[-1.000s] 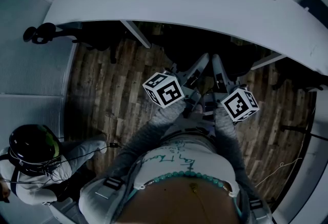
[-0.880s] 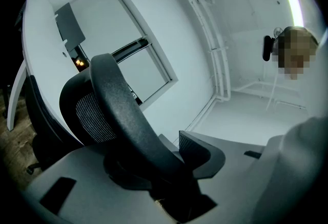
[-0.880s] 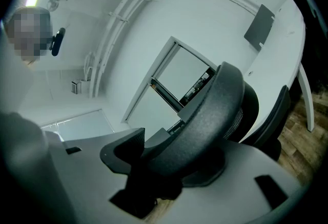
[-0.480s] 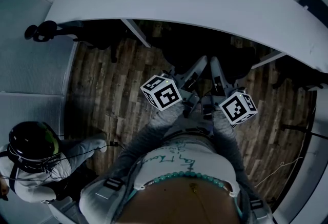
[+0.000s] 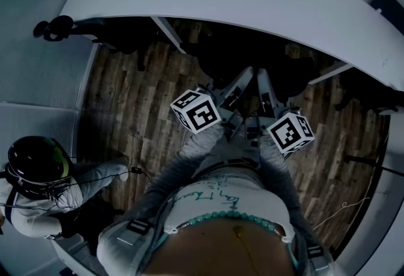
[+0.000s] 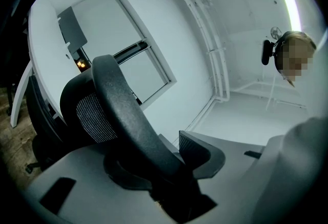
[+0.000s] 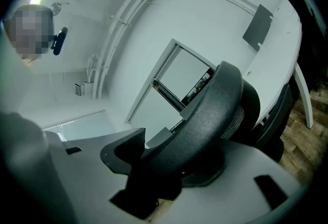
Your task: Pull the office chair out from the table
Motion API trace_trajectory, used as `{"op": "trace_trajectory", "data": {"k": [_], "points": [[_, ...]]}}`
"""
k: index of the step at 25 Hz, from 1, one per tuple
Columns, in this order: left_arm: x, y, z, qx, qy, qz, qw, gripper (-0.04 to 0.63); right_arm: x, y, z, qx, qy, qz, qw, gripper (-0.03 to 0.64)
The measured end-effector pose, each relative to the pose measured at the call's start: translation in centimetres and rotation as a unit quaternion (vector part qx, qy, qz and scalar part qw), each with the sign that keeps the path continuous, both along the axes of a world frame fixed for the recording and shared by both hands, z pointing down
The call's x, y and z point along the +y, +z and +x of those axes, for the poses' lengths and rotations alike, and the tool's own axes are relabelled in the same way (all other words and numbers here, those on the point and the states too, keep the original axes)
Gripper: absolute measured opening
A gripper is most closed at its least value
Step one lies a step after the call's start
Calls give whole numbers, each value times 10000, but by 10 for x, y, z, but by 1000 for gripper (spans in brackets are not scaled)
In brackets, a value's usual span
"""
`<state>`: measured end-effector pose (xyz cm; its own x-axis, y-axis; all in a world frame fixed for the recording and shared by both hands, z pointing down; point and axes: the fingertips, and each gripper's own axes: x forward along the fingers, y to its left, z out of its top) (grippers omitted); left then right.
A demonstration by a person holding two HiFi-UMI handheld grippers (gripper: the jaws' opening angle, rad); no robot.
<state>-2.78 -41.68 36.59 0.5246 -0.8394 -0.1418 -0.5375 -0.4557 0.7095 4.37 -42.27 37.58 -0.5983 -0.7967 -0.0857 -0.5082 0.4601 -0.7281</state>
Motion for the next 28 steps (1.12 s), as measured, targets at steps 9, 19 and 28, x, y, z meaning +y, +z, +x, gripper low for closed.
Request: {"op": "trace_trajectory", "data": {"k": [9, 19, 28], "points": [[2, 2, -1, 47, -62, 14, 10000, 186, 2, 2, -1, -45, -44, 7, 10000, 219], [29, 1, 2, 64, 10, -20, 10000, 186, 30, 1, 3, -47, 1, 2, 10000, 219], [65, 1, -3, 90, 117, 38, 9999, 186, 64, 1, -2, -51, 97, 53, 9999, 219]]}}
